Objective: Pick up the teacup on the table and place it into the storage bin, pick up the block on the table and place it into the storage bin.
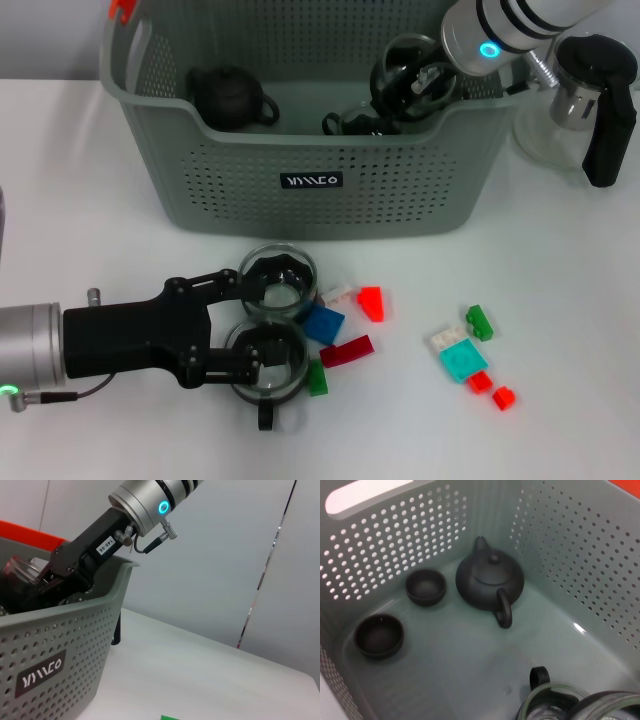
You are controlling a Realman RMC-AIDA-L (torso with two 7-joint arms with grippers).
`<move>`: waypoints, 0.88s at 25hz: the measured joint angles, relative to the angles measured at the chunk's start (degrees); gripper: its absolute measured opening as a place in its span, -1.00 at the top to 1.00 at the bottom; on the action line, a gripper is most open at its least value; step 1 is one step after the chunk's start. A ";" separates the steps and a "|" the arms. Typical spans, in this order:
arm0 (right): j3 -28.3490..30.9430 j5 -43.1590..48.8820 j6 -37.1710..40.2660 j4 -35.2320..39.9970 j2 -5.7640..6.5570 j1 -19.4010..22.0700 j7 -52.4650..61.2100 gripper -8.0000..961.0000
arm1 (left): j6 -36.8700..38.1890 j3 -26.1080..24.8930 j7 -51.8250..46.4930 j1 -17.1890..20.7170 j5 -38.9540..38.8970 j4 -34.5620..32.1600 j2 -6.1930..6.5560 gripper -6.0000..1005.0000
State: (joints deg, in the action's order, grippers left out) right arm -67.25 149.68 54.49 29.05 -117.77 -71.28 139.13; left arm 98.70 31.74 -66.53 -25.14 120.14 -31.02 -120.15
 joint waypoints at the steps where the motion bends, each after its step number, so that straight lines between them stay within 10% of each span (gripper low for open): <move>1: 0.00 0.00 0.00 0.05 0.00 0.00 0.00 0.77 | 0.00 -0.01 0.00 0.00 0.00 0.00 0.00 -0.74; 22: -0.82 -0.01 0.89 2.04 -0.35 0.14 -0.97 0.39 | 0.00 -0.02 0.00 0.27 0.00 0.09 -0.08 -0.74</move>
State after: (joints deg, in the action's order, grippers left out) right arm -68.07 149.67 55.38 31.09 -118.12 -71.14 138.16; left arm 98.70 31.73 -66.53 -24.87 120.14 -30.93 -120.23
